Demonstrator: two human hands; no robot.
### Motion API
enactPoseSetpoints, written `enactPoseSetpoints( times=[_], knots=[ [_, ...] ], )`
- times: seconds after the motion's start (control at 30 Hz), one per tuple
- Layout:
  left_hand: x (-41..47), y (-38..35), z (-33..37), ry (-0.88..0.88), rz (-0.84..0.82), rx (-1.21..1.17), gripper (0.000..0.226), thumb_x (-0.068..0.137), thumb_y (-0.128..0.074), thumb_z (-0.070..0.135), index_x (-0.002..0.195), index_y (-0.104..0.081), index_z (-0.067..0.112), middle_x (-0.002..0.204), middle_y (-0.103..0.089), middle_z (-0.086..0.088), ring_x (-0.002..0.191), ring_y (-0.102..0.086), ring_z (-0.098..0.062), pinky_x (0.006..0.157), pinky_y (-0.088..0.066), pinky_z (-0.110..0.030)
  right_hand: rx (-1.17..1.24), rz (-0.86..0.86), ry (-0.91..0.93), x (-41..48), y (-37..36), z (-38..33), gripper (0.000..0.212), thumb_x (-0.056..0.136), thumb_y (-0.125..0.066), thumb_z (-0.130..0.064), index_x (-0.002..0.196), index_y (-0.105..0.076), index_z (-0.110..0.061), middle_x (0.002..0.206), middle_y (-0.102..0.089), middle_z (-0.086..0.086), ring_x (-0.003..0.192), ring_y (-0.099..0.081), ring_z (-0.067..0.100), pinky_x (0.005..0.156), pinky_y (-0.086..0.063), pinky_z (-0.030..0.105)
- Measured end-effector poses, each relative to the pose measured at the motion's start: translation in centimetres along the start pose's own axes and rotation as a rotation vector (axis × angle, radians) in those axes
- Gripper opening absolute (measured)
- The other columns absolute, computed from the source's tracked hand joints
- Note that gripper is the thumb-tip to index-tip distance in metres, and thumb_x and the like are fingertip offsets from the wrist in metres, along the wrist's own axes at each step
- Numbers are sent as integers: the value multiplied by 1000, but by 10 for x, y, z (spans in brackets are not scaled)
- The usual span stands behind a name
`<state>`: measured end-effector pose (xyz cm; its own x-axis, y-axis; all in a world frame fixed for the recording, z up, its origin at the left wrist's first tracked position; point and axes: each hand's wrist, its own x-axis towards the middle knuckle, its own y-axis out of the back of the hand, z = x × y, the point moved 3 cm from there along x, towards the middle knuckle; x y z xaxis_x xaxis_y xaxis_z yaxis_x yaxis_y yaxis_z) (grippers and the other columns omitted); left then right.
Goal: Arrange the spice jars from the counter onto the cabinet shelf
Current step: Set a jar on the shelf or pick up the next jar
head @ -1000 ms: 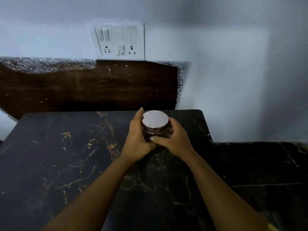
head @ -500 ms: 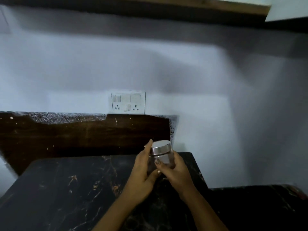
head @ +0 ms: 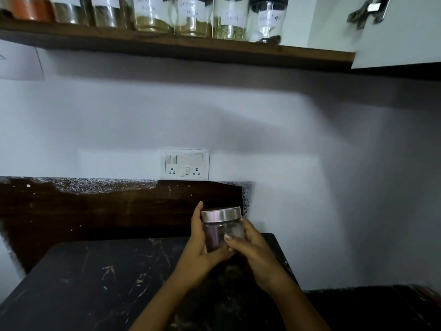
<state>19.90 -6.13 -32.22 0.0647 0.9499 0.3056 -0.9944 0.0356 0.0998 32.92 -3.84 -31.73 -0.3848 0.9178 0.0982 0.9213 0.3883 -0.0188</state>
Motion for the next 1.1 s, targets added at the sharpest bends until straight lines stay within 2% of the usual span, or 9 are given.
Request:
enactPoseSetpoints(
  times=[0.13,0.23,0.37,0.43,0.6,0.7,0.77,0.9,1.1],
  knots=[
    [-3,0,5,-39,-17,206,111,62,-65,61,137,17,55,135,-28,20,127,-42,-9,103,-41,-30,-27,82,22,-2,-1,-3,50,82,-69,-19,125,-47,-30,113,-65,-7,104,-63,9,82,-53,22],
    [-5,-2,6,-49,-86,192,121,64,-76,50,135,22,57,142,-33,17,123,-51,-8,97,-49,-32,-58,73,27,-4,-2,-2,53,81,-70,-19,124,-44,-36,117,-62,-5,106,-62,11,87,-54,29],
    [-8,5,8,-26,-89,121,118,70,-79,28,132,16,59,130,-32,33,114,-54,5,86,-51,-18,-33,38,34,-3,-3,-3,65,84,-66,-18,139,-35,-35,122,-60,-6,109,-61,12,88,-54,30],
    [-10,6,10,-12,-81,108,110,68,-73,36,131,13,60,126,-28,37,107,-53,14,80,-51,-15,-31,22,28,-3,-4,-5,73,84,-66,-16,143,-29,-39,126,-56,-7,111,-58,12,89,-53,30],
    [-10,2,12,31,-129,180,118,77,-74,25,133,27,49,126,-29,31,107,-53,12,81,-46,-8,-67,28,37,-6,-7,-7,83,82,-69,-16,145,-21,-40,126,-50,-10,104,-57,5,70,-54,17],
    [-11,3,13,44,-124,216,123,74,-75,18,134,29,41,120,-27,36,101,-45,25,77,-40,0,-13,28,34,-10,-6,-5,80,84,-65,-16,146,-20,-41,125,-49,-13,103,-58,5,69,-54,17],
    [-14,4,13,43,-114,204,121,71,-77,28,134,24,47,120,-22,39,102,-43,24,83,-42,-2,34,38,27,-10,-2,-3,78,86,-62,-15,146,-20,-41,123,-52,-13,102,-60,8,74,-56,22],
    [-17,4,12,77,-141,115,107,64,-68,47,131,14,60,129,-26,31,118,-44,2,101,-46,-31,15,12,-8,-10,1,-4,86,84,-65,-10,147,-16,-43,127,-55,-4,111,-59,18,93,-52,40],
    [-18,-6,18,46,-172,221,120,67,-77,43,131,23,48,129,-29,32,111,-45,20,84,-41,-3,9,28,1,-20,3,1,89,83,-67,-10,146,-14,-42,136,-50,-3,116,-55,12,93,-52,32]
  ],
)
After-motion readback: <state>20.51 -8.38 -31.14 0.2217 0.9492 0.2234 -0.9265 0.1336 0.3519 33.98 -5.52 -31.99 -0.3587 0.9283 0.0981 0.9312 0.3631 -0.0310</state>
